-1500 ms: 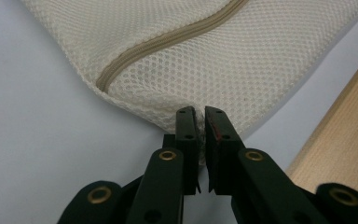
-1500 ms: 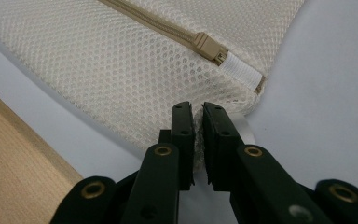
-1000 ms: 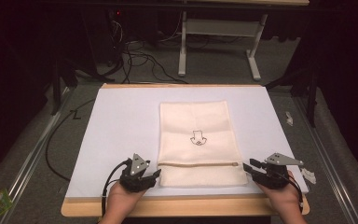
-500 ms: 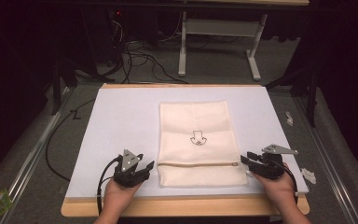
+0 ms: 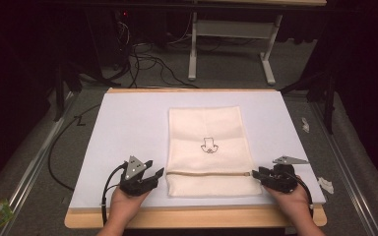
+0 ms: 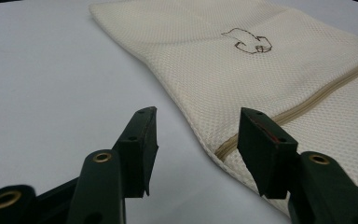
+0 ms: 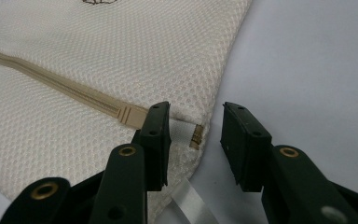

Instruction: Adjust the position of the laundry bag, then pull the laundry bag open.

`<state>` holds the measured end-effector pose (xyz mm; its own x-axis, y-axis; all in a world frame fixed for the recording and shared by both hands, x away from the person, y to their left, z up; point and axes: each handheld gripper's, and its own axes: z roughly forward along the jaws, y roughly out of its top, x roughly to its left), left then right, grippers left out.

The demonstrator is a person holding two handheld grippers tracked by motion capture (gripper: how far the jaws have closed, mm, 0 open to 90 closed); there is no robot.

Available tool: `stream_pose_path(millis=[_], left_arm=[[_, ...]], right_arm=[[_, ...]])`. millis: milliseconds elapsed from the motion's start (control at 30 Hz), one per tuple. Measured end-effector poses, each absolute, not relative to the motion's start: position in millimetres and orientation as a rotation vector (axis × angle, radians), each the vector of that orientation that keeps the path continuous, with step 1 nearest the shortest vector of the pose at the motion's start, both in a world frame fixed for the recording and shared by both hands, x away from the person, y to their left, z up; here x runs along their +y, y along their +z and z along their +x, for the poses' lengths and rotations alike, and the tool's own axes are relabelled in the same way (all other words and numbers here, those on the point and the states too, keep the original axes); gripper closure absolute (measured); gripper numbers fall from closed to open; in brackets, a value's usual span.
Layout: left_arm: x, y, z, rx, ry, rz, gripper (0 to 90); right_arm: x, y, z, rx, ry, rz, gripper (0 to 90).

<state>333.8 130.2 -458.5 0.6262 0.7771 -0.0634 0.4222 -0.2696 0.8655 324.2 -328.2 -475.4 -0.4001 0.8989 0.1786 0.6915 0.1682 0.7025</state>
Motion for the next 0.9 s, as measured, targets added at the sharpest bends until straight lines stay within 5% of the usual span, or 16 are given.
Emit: stream_pose_path(millis=[300,900], left_arm=[[124,-455,330,0.914,0.492,1.927,47.7],[89,-445,332,0.844,0.382,1.926,39.6]], right_arm=[[-317,-473,322,2.217,0.990,1.431,83.6],[-316,-446,310,2.136,1.108,1.312,85.0]])
